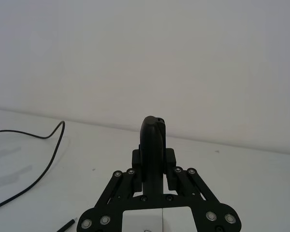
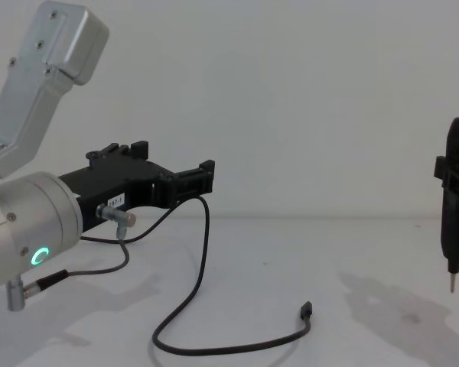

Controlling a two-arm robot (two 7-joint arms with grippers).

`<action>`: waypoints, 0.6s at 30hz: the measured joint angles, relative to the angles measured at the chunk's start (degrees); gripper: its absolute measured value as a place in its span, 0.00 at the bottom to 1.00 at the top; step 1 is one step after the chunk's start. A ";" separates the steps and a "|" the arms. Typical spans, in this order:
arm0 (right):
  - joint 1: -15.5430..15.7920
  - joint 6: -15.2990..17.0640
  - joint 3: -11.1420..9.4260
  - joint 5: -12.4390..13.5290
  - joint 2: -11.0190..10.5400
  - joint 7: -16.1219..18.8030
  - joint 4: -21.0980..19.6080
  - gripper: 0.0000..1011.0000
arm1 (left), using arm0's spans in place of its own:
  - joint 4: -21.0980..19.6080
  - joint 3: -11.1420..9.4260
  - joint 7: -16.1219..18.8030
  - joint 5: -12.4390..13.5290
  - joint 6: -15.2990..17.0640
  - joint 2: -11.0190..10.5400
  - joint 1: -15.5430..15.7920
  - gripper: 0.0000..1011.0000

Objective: Pick up the data cable with the one hand.

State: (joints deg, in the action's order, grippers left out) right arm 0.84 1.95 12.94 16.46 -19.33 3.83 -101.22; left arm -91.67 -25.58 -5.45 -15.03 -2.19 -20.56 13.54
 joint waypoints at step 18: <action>0.00 0.00 0.00 0.00 0.00 0.00 0.00 0.27 | 0.00 0.00 0.00 0.00 0.00 0.00 0.00 0.99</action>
State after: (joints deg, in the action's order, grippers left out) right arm 0.84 1.95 12.94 16.46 -19.33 3.83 -101.23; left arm -91.67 -25.58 -5.45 -15.03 -2.19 -20.56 13.54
